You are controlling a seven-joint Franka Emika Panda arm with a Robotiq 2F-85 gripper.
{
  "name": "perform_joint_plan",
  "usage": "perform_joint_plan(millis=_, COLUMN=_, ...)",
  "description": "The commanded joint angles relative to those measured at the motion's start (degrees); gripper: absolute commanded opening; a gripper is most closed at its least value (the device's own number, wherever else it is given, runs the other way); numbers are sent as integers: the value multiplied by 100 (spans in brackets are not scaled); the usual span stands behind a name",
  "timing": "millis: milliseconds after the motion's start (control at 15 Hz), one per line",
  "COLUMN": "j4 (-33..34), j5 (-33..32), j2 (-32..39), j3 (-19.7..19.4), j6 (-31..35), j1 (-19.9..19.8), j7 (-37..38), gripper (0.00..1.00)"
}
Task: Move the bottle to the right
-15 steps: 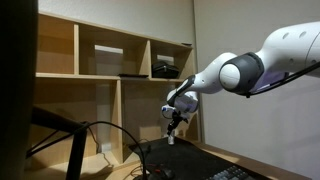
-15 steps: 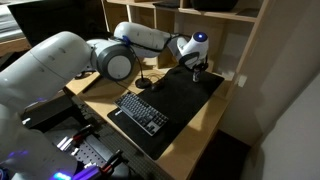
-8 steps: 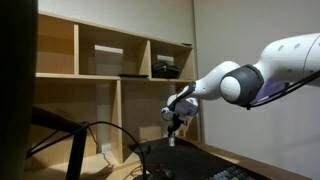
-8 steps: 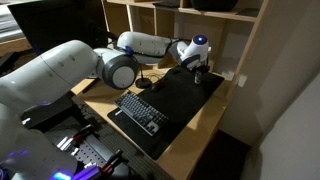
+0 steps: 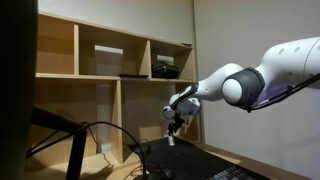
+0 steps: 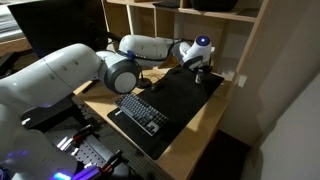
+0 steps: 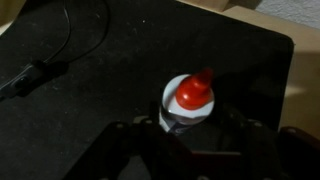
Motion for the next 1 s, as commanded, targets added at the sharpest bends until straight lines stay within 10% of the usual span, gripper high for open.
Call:
perform_joint_plan(millis=0, j4=307, j5=143, j2=-51, j3=276, j6=-264, j1=-265, j7=-345, gripper=98)
perform_joint_plan(millis=867, j4=-209, j5=-131, j2=-1192, j3=407, j6=-4614, j1=-1232, j7=-1851, gripper=100)
perform_joint_plan(millis=933, j4=133, j5=-37, j2=-995, j3=408, j6=-4206, j1=-1130, j7=-1552, gripper=100)
